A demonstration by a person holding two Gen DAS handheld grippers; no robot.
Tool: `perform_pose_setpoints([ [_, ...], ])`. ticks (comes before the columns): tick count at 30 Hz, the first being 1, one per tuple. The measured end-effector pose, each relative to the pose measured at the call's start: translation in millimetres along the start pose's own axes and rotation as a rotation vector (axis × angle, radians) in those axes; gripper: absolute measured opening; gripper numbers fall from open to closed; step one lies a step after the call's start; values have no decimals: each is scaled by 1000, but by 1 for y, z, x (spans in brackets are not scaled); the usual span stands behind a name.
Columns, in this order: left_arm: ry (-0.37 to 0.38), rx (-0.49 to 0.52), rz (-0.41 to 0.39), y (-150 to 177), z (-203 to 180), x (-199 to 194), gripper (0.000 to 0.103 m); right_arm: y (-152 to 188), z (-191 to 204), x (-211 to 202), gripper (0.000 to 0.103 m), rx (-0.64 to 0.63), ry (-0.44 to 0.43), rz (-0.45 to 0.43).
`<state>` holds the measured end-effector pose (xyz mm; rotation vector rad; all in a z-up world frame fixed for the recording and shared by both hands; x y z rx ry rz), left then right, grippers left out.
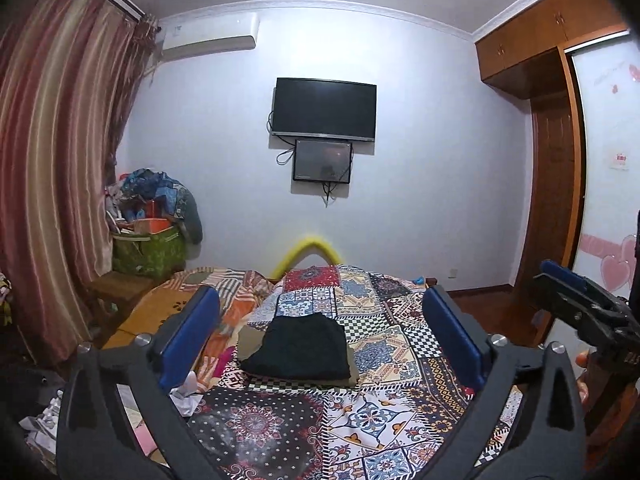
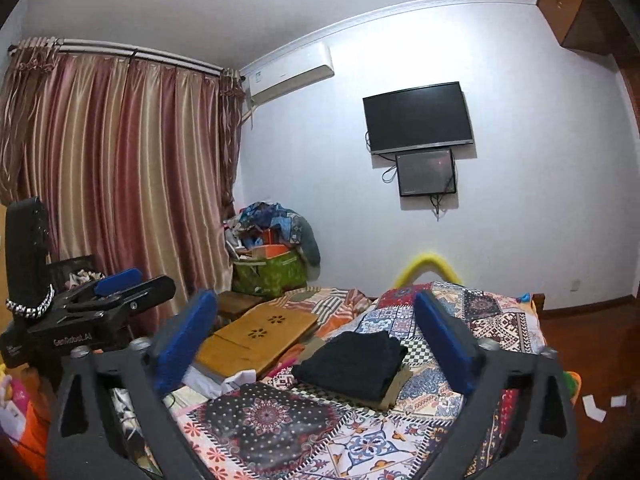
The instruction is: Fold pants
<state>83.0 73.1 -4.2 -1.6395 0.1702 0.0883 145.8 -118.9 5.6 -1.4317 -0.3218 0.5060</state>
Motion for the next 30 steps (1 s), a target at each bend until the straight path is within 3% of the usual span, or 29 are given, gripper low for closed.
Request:
perform_pose_setpoints([
  [30,8,4,6,14,-5,4,103,11,1,-12,103,3,21,-2],
])
Point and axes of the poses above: each gripper's, at about its wrist camera, not at the fingertips, and x roughly the way its jaws point, z to its left, y to its underside, the point moved 2 cm from there along x, roughly the way its jaws point, and after that the axes turned 6 degrees about y, right-handed, at the moved point
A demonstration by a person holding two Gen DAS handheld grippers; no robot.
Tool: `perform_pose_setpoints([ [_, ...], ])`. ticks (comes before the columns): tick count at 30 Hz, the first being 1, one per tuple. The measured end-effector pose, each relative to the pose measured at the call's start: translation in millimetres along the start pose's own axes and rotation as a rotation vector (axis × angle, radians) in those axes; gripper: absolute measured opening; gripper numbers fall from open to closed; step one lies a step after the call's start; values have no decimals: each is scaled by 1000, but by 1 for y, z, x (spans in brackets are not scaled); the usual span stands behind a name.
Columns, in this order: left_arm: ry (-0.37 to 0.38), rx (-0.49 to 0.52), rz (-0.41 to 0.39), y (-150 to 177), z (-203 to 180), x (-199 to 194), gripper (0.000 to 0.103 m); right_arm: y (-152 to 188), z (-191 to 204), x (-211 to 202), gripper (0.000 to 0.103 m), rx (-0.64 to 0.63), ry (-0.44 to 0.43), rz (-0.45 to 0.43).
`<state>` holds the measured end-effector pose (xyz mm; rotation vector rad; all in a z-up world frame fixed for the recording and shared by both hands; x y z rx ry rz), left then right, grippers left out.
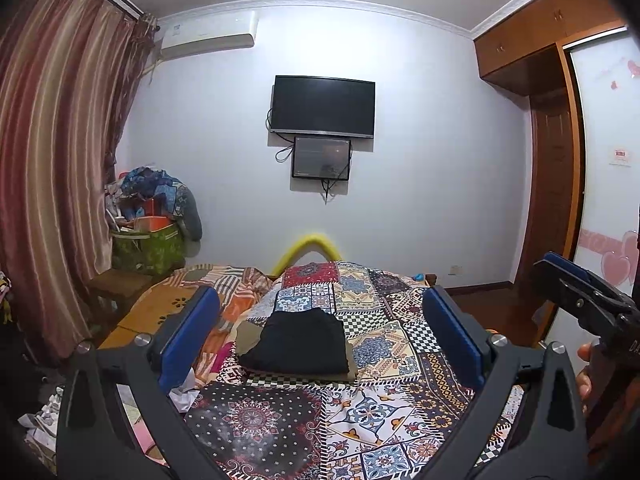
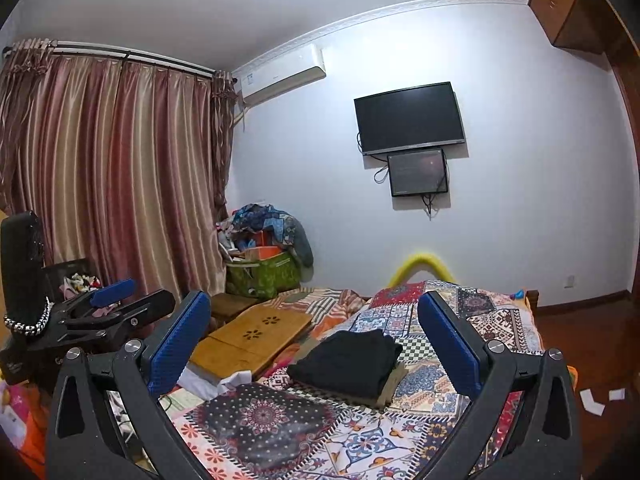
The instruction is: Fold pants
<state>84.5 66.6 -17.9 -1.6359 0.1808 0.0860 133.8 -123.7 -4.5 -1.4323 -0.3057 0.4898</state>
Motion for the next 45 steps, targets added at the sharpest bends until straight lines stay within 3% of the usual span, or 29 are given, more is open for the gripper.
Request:
perform_pose_setpoints([
  [45,52,14,1,6,-4,4,103,-4,-8,-2,103,-18,40,22],
])
Point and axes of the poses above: each gripper's, at about its wrist camera, not at the fingertips, and x roughly the way its jaws point, z to its left, y to its underside, the point moved 2 cm from there along x, roughly the way its jaws point, and after that the axes turned 6 degrees about y, right-handed, at the moved point
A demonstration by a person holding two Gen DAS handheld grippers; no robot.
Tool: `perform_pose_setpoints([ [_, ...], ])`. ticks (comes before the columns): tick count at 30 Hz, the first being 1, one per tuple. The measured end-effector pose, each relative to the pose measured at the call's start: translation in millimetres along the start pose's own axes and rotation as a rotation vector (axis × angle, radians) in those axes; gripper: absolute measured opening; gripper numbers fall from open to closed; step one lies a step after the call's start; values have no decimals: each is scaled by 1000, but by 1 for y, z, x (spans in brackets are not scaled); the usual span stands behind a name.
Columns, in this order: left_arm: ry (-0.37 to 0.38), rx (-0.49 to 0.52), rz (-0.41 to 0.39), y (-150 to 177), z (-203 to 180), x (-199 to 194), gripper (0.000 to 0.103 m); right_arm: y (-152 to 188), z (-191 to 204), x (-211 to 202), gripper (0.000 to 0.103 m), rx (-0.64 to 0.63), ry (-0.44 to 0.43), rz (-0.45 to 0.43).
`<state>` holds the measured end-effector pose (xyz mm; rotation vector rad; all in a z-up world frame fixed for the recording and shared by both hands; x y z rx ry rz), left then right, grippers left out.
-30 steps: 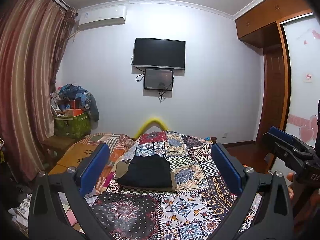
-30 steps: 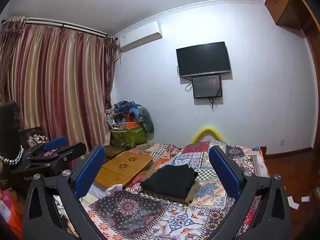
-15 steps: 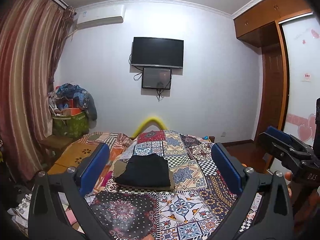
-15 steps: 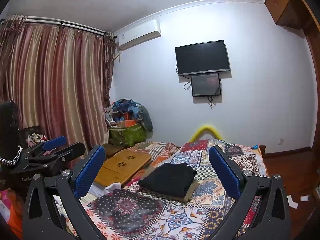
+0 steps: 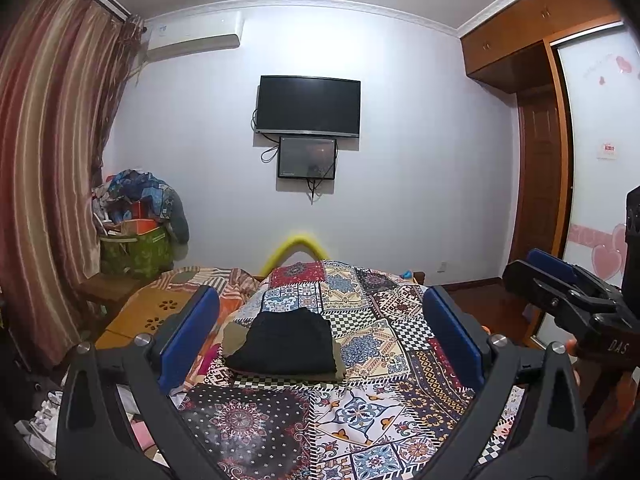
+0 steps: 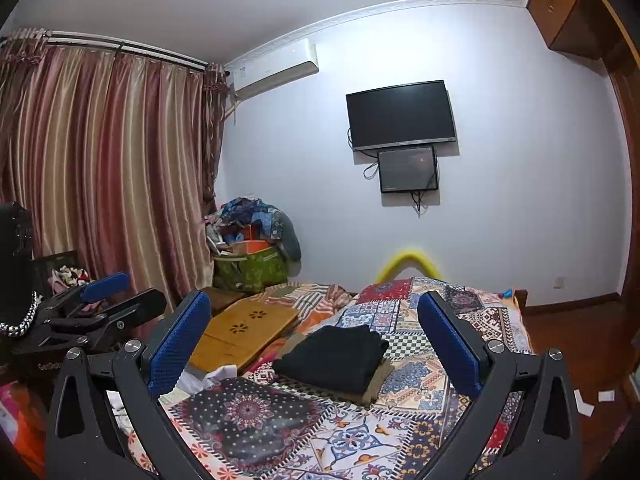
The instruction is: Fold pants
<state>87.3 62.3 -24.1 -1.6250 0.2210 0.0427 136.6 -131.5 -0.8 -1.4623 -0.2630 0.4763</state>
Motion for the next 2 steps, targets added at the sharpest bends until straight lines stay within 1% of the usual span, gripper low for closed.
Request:
perform_pose_setpoints([
  [2,1,-6,0,-1,1,0,103,1,0,0,103,-1,0,1],
])
Point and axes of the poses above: each gripper's, at about its wrist camera, not at the fingertips, and x roughly the way its jaws point, z to its left, y to its underside, the point moved 2 cm from there along x, roughly the way its jaws point, and after that the axes turned 6 degrees about y, right-handed, at the moved point
